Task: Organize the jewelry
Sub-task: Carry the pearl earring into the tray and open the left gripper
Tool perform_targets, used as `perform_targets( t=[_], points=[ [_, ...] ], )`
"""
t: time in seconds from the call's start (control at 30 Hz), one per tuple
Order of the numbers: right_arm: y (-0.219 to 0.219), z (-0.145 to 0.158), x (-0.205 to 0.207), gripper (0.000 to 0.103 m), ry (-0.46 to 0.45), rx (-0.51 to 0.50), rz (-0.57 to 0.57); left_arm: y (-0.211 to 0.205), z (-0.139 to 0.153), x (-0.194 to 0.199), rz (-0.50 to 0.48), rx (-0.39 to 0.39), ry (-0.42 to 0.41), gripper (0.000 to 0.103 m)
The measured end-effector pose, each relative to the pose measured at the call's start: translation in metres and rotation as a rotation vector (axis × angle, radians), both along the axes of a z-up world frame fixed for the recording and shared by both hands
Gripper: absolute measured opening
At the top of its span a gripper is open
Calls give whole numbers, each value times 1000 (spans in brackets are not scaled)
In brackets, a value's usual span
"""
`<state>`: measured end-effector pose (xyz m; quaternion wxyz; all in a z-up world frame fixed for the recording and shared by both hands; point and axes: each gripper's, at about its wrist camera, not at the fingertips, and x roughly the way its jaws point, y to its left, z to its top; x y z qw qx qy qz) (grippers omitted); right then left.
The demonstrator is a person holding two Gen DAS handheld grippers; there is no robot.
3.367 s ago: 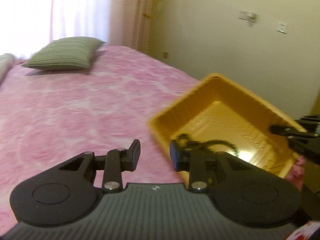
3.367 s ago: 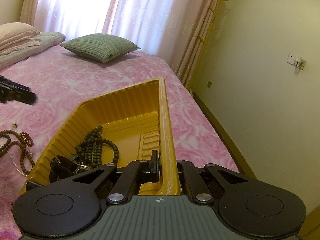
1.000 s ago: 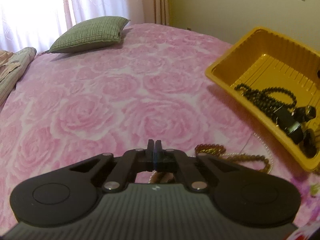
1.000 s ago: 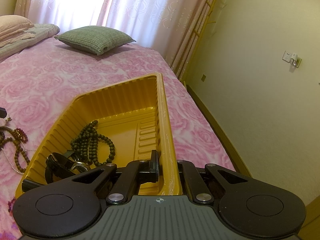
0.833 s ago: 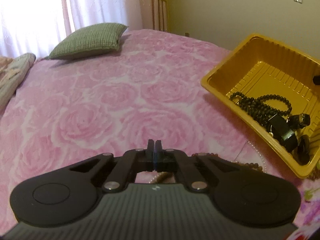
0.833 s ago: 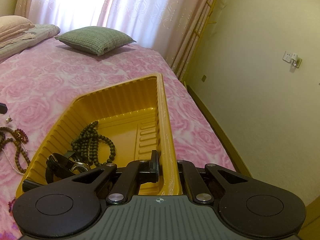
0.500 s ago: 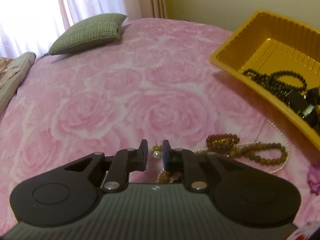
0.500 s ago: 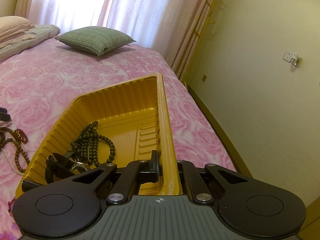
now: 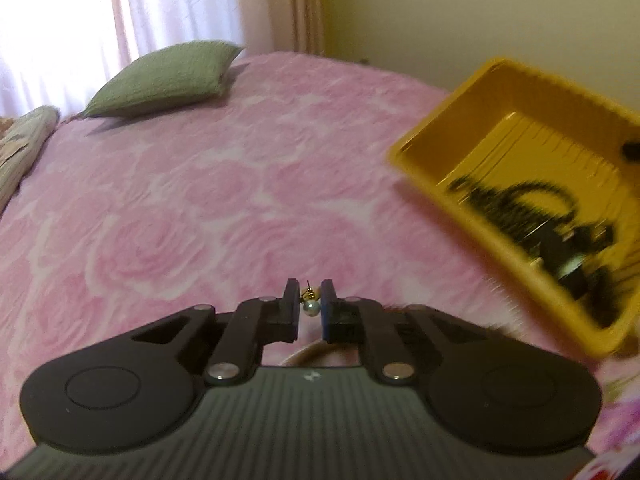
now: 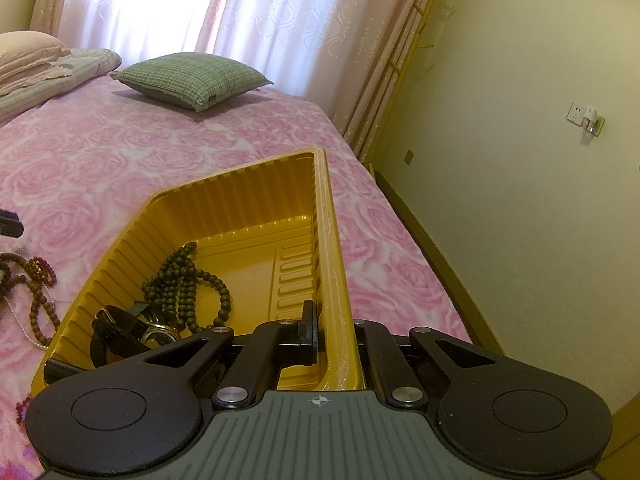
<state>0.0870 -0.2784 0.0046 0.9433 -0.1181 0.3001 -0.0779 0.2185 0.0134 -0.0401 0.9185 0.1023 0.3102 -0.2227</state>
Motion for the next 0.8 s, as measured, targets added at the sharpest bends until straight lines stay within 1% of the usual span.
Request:
perform_targets(
  t=[0.07,0.17,0.3,0.4,0.57,0.73,0.77,0.8],
  points=[
    [0,0,0,4,-1,-4,0,-11,11,-4,-40,-39,-3,9],
    [1,0,0,4,-2,-5,0,-34,26,-12,-104,-67,-19,9],
    [0,0,0,4,-1,-2,1,-64,44,-17,-165,-107,-40,9],
    [0,-1,0,4,-1,-2,0,-84,52,-18,-210,-140,-33,9],
    [0,-1,0,4,0,0,1,-114,55,-19,-265,-144,-32,9],
    [-1,-1,0,4,-2,-1,1,-134,46,-17,-295,-140,-9,9],
    [-1,-1,0,4,-2,-1,1,-135,45,-17,-299,-139,-8,10],
    [-1,-1,0,4,-2,1,0,-137,44,-16,-297,-139,-5,14]
  ],
)
